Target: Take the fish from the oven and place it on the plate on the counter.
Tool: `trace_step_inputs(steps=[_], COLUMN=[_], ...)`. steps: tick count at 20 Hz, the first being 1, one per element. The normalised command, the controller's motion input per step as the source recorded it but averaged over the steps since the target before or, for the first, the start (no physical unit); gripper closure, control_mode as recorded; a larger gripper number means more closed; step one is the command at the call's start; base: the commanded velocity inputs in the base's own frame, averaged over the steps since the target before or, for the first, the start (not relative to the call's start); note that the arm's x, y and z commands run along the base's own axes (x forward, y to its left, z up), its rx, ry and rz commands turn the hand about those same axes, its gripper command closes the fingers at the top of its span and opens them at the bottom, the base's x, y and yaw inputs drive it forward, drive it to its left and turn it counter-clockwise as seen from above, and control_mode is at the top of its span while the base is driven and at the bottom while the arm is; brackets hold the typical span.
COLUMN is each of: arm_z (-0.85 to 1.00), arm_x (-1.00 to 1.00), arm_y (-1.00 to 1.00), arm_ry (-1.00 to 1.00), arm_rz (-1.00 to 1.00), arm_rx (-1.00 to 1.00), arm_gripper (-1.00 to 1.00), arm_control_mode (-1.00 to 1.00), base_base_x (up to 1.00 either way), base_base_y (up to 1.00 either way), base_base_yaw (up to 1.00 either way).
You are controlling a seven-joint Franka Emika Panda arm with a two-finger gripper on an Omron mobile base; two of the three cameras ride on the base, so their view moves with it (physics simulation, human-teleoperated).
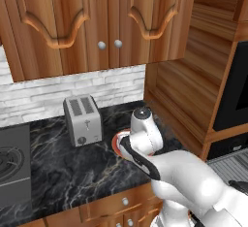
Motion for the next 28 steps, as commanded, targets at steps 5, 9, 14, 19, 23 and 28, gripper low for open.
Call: trace_step_inputs(steps=[5, 9, 14, 19, 23, 28], arm_z=[-0.28, -0.37, -0.37, -0.44, -0.53, -0.04], arm_x=[0.32, 0.31, 0.06, 0.04, -0.07, -0.22], arm_y=[0.07, 0.0, 0.0, 0.0, 0.0, -0.03], arm_ry=[0.04, 0.11, 0.21, 0.17, 0.03, -0.19], arm_rz=[-0.02, -0.01, 0.0, 0.0, 0.0, 0.0], arm_rx=[0.0, 0.0, 0.0, 0.0, 0.0, 0.01], arm_gripper=[1.0, 1.0, 1.0, 1.0, -1.0, -1.0], arm_control_mode=[-1.0, -1.0, -1.0, -1.0, -1.0, -1.0], base_base_x=[0.0, 0.0, 0.0, 0.0, 0.0, 0.0], base_base_y=[0.0, 0.0, 0.0, 0.0, 0.0, 0.0], base_base_yaw=[0.0, 0.0, 0.0, 0.0, 0.0, 0.0])
